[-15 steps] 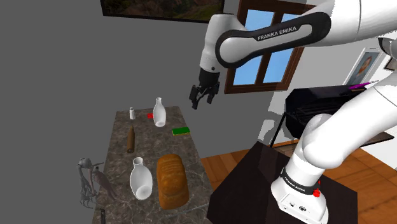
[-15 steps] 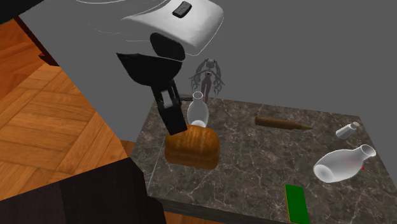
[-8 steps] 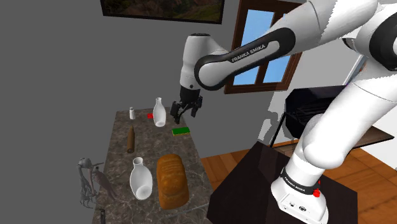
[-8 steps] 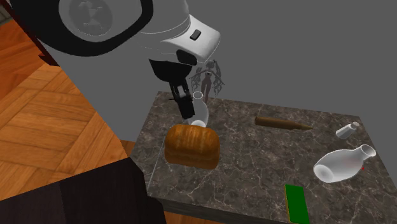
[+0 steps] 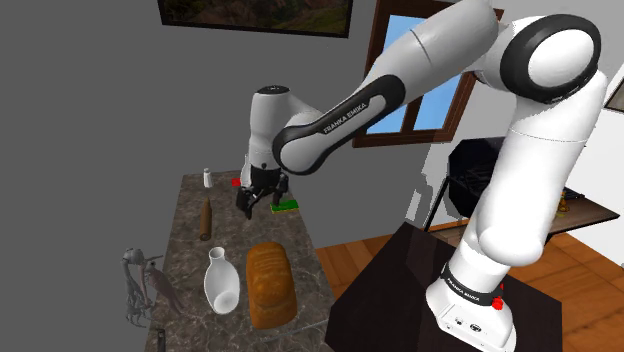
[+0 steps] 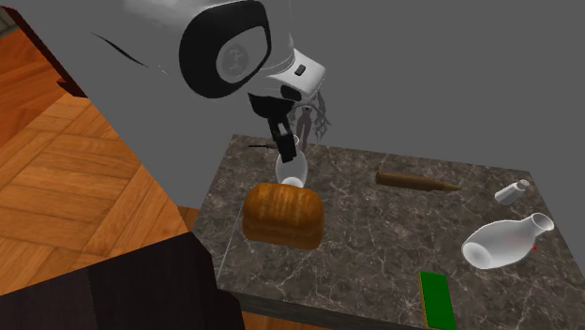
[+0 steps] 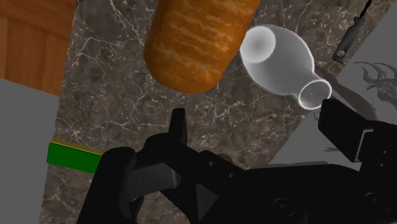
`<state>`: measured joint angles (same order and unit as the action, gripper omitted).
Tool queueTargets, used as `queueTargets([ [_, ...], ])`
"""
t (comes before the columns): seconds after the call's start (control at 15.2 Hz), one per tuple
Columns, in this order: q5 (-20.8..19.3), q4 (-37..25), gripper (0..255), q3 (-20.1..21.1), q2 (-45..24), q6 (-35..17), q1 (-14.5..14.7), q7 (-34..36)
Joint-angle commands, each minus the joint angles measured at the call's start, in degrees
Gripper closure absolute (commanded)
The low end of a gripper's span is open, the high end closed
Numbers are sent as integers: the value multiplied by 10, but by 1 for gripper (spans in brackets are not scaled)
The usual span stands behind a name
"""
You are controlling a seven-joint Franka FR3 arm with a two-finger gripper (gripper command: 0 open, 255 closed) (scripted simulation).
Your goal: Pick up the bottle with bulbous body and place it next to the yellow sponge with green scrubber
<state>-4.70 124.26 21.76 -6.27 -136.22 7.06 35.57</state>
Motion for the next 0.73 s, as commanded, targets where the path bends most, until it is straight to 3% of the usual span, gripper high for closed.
queueTargets([
  [0.0,-27,-27,0,1,-43,-10,11,31],
  [0.66,-128,-224,0,-36,-268,-15,102,141],
])
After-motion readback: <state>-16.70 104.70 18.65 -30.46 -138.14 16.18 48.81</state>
